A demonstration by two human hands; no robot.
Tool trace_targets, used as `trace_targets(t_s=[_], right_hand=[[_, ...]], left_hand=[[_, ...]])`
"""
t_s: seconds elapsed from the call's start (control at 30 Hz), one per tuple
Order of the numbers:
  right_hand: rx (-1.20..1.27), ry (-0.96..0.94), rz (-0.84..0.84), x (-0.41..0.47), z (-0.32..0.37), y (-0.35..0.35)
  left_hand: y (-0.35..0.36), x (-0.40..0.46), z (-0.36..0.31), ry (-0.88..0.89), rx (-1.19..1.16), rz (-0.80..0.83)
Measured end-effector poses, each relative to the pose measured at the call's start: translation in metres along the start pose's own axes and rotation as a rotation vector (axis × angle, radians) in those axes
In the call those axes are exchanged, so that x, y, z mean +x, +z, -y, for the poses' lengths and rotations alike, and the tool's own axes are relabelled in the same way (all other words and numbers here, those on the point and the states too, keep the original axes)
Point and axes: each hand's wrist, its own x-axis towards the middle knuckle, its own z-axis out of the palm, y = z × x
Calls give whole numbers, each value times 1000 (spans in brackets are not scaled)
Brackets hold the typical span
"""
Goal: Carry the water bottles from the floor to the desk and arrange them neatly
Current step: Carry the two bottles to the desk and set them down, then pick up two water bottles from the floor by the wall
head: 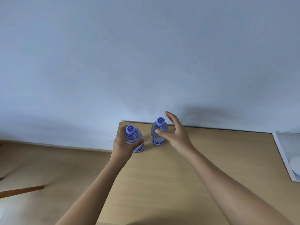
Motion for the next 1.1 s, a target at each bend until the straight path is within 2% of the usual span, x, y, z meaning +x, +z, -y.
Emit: trace_targets(t_s=[0.1,0.2,0.33,0.53,0.73,0.93,1.1], right_hand=[[-5,4,-34,-13,-4,-12],[12,9,-66,-28,-10,-23],[27,9,-138,-51,-20,-43],[49,29,-274,-108,-38,-97],[118,129,-445,-196,-64,-167],[157,221,-602,-310,-106,-251],[173,306,-781,-425,-152,-320]], left_hand=[[-2,-16,-8,42,6,-77],[-3,-36,-18,201,94,-159],[11,-62,-37,411,162,-129],[66,-99,-74,503,228,146],[137,-155,-100,618,303,364],[237,-234,-114,687,445,678],[327,-328,-126,715,419,886]])
